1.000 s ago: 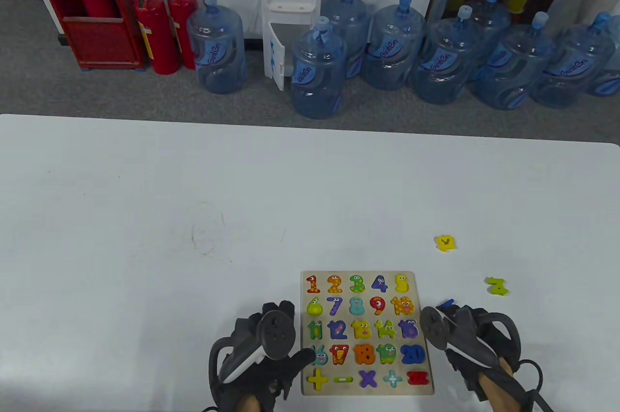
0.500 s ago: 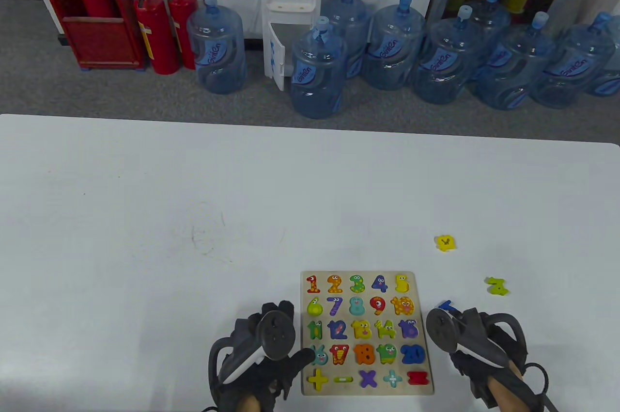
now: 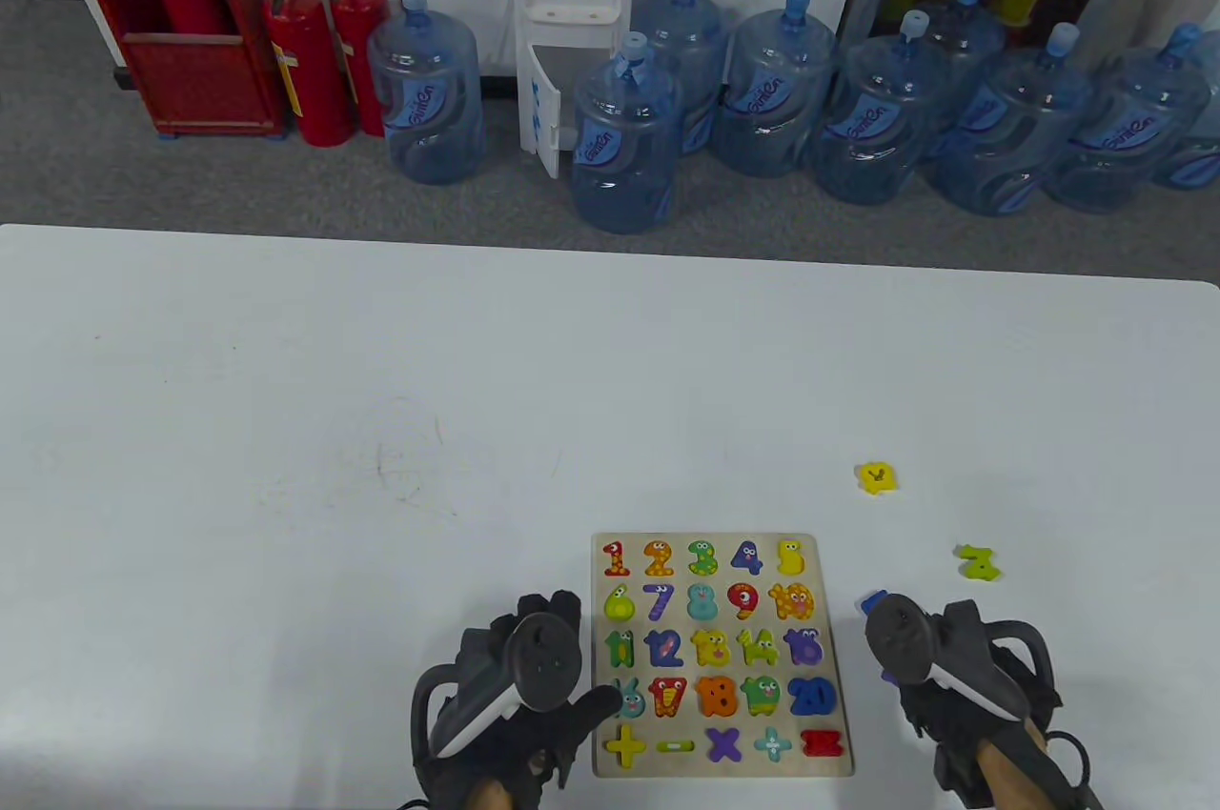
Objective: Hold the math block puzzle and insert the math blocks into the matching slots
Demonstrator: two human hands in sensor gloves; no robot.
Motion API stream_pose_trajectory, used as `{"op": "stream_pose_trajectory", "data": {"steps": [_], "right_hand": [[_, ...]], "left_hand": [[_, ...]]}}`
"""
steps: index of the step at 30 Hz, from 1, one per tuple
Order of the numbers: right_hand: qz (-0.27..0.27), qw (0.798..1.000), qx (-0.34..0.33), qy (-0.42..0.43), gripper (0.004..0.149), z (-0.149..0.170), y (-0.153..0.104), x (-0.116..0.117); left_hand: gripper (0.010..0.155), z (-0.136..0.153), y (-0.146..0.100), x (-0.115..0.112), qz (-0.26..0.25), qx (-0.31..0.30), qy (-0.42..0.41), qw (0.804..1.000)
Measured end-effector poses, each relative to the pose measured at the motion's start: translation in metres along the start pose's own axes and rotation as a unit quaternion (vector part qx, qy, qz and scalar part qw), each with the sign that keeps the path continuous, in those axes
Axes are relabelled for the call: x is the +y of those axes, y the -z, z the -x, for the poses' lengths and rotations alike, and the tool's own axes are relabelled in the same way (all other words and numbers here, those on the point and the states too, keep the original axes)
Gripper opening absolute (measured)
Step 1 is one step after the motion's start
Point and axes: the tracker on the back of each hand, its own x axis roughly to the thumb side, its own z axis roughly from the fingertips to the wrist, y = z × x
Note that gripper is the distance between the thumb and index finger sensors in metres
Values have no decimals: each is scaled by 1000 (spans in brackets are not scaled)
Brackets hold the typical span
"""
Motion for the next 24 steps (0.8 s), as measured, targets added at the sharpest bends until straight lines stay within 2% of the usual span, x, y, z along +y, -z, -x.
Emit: {"op": "stream_pose_trajectory", "data": {"steps": [3, 17, 24], "right_hand": [[9, 1000, 10, 7, 51, 3, 3, 3], [61, 992, 27, -110, 51, -15, 4, 12], [30, 998, 6, -49, 52, -6, -1, 4]], "left_hand": [[91, 0, 0, 0, 0, 1, 0, 1000], [91, 1, -1, 2, -8, 2, 0, 1000], [91, 2, -1, 1, -7, 2, -1, 1000]]}}
